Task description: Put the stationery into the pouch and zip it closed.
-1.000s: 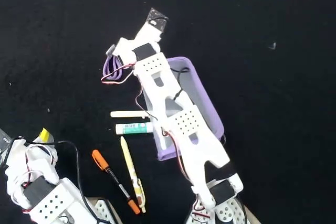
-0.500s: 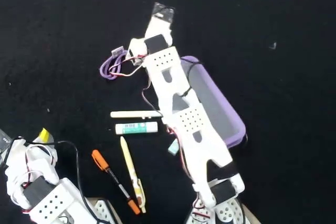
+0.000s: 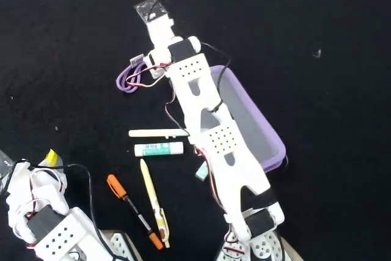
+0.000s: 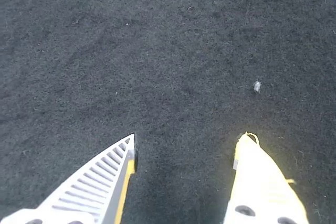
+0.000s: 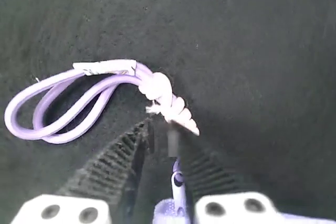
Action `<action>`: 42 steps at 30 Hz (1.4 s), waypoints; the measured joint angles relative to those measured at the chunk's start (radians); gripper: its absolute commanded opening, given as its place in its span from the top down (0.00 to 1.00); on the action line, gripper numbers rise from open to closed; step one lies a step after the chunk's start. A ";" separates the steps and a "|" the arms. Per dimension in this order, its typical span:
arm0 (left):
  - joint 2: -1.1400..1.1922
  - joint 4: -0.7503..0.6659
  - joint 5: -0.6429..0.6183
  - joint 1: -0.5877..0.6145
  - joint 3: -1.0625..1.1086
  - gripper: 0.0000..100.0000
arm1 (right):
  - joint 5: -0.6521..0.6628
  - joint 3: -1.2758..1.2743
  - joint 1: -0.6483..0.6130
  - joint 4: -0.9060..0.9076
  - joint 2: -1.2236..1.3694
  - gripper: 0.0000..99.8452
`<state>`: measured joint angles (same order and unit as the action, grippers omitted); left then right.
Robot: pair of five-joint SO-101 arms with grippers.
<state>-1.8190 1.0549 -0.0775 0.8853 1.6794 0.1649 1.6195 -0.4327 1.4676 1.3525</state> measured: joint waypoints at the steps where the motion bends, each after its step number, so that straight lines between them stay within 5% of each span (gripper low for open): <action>1: 0.000 0.000 0.000 0.000 0.000 0.70 | 0.014 0.000 0.000 -0.003 0.000 0.71; 17: 0.000 0.000 0.000 0.000 0.000 0.70 | 0.282 -0.097 0.031 -0.110 0.000 0.74; 30: 0.000 0.000 0.000 0.000 0.000 0.70 | 0.301 -0.221 -0.002 -0.173 0.000 0.75; 42: 0.000 0.000 0.000 0.000 0.000 0.70 | 0.301 -0.221 0.000 -0.149 -0.002 0.96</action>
<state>-1.8190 1.0549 -0.0775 0.8853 1.6794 0.4657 1.3986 -0.4327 1.3188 1.3510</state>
